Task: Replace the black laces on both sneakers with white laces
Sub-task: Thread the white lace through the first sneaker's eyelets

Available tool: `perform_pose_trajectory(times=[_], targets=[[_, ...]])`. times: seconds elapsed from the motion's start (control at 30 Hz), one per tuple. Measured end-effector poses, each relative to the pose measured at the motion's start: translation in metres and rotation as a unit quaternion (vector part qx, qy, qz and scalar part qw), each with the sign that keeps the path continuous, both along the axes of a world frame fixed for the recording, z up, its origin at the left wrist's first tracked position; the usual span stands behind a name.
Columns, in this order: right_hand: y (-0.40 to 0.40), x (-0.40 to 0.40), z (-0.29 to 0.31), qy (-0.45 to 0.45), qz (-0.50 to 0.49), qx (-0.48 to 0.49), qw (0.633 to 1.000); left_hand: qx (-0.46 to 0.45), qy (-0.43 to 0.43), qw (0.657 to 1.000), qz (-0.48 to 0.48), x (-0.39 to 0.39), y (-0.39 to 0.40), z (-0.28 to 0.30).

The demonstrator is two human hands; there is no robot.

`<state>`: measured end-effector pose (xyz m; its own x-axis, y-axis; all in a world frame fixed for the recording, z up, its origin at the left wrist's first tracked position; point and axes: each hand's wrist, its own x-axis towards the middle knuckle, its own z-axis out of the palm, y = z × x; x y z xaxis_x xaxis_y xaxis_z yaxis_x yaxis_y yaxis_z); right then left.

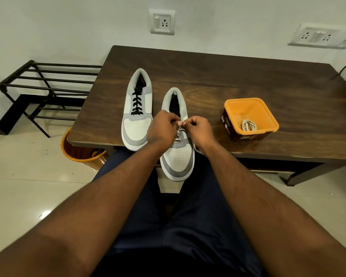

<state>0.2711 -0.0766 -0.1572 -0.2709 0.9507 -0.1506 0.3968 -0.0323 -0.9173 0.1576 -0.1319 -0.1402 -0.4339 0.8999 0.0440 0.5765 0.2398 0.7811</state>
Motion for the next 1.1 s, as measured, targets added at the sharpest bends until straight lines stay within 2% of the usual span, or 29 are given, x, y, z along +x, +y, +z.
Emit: perform_pose_trajectory(times=[0.07, 0.13, 0.2, 0.37, 0.57, 0.67, 0.8, 1.1], targets=[[0.001, 0.001, 0.004, -0.051, 0.038, 0.018, 0.998, -0.013, 0.096, 0.995, -0.013, -0.006, 0.001, 0.005], [0.008, 0.005, 0.01, -0.086, 0.071, 0.018, 0.994, -0.036, 0.154, 0.987, -0.026, -0.013, 0.002, 0.009], [0.02, 0.011, 0.018, -0.082, 0.071, -0.009, 0.994, -0.048, 0.134, 0.989, -0.044, -0.02, 0.003, 0.011], [0.047, 0.024, 0.037, 0.001, -0.052, -0.007, 0.999, -0.026, 0.072, 0.996, -0.04, -0.021, 0.003, 0.014], [0.024, 0.014, 0.027, 0.051, -0.052, -0.024, 0.997, -0.024, 0.026, 0.999, -0.019, -0.022, 0.003, 0.014], [0.008, 0.011, 0.012, -0.027, -0.015, 0.079, 0.996, -0.027, 0.011, 0.999, -0.022, -0.024, 0.003, 0.013], [-0.008, 0.008, 0.004, -0.128, 0.063, 0.179, 0.974, -0.021, 0.008, 0.999, -0.024, -0.026, 0.003, 0.011], [0.003, 0.012, 0.01, -0.25, 0.135, 0.277, 0.918, -0.013, 0.009, 1.0, -0.012, -0.027, 0.002, 0.006]])
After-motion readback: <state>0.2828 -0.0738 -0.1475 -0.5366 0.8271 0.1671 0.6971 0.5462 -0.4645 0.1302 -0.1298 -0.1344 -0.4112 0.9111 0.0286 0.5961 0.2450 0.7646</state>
